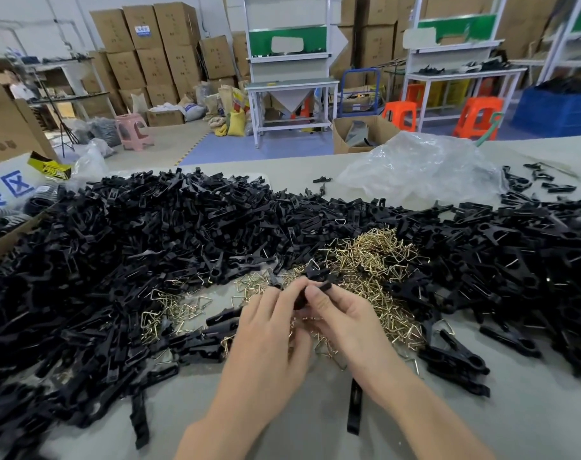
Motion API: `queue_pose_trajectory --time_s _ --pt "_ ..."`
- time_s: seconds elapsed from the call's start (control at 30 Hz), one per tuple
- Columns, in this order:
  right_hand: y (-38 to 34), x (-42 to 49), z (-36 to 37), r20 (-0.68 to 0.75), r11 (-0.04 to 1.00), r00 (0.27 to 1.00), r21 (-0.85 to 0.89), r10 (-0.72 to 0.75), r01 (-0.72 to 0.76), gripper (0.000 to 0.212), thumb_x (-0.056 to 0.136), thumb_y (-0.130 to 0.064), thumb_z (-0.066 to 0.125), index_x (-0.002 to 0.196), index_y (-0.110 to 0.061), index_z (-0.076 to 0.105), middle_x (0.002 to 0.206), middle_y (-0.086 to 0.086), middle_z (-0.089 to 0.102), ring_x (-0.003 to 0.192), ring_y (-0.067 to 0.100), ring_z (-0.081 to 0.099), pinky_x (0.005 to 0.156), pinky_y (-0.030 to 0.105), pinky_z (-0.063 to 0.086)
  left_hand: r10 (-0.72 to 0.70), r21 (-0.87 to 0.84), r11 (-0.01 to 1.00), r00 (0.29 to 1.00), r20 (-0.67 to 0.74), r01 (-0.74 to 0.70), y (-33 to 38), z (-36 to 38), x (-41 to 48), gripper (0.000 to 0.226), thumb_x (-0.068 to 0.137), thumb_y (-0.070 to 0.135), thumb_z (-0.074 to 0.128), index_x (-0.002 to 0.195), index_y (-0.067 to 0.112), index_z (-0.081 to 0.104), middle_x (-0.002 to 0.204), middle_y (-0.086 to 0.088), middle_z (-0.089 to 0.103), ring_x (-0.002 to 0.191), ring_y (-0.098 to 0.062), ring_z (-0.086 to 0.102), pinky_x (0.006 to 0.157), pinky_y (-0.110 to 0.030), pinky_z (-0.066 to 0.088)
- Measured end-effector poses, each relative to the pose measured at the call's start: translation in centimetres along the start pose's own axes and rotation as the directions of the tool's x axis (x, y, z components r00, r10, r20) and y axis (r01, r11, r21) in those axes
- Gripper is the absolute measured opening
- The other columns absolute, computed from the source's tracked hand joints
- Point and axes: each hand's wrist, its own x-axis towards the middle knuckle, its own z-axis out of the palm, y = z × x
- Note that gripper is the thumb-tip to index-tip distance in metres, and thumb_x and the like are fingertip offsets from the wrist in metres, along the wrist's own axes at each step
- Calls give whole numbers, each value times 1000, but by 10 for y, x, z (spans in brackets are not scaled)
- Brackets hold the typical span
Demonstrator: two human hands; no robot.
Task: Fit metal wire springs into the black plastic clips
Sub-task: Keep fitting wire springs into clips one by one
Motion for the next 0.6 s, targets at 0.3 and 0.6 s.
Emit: queue_pose_trajectory --time_s 0.3,0.6 --pt "8 9 -13 -73 983 996 177 60 -46 26 94 -21 59 119 -17 68 108 7 76 110 23 70 94 37 57 -308 -442 869 943 -128 224 -10 0 3 64 97 -11 43 136 39 35 96 14 54 87 -1 55 82 -14 43" --pt "12 10 -13 -71 967 993 242 98 -78 33 102 0 52 117 -22 72 113 11 68 106 30 73 86 32 60 -482 -635 680 876 -9 367 -15 2 8 71 102 -7 37 152 38 13 116 17 58 99 7 65 96 -34 52"
